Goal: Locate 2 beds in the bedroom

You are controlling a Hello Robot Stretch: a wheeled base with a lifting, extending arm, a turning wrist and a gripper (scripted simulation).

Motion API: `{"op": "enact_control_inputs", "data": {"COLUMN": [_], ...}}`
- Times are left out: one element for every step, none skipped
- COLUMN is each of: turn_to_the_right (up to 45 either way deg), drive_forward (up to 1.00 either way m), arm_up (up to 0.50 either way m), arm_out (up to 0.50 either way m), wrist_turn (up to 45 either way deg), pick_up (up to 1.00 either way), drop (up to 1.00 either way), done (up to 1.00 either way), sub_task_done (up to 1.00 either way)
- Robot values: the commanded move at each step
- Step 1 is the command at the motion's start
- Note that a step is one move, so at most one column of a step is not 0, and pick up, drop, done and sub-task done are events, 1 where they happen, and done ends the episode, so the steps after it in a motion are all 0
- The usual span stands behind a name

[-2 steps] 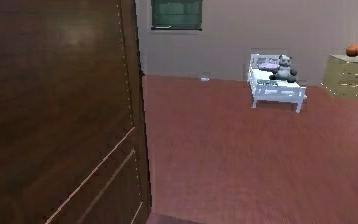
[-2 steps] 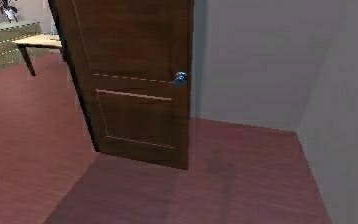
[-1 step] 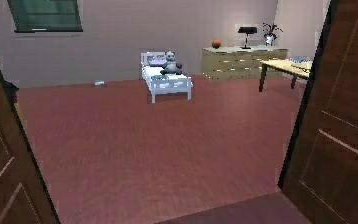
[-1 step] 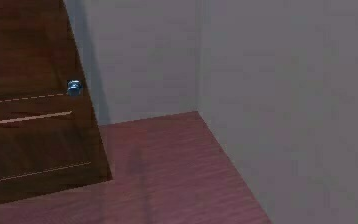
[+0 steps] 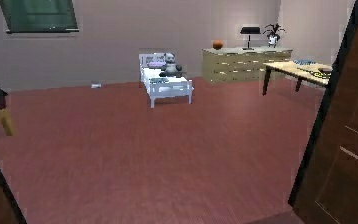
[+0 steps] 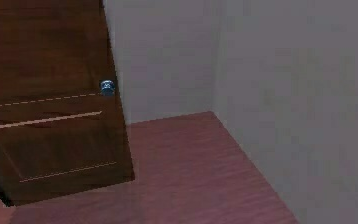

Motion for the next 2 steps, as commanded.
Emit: {"op": "enact_control_inputs", "data": {"turn_to_the_right": [45.0, 27.0], "drive_forward": [0.00, 0.00], "arm_up": [0.00, 0.00], "arm_out": [0.00, 0.00], "wrist_turn": [0.0, 0.0], "pick_up": [0.00, 0.00], "drop": [0.00, 0.00], "done": [0.00, 0.00], "sub_task_done": [0.00, 0.00]}}
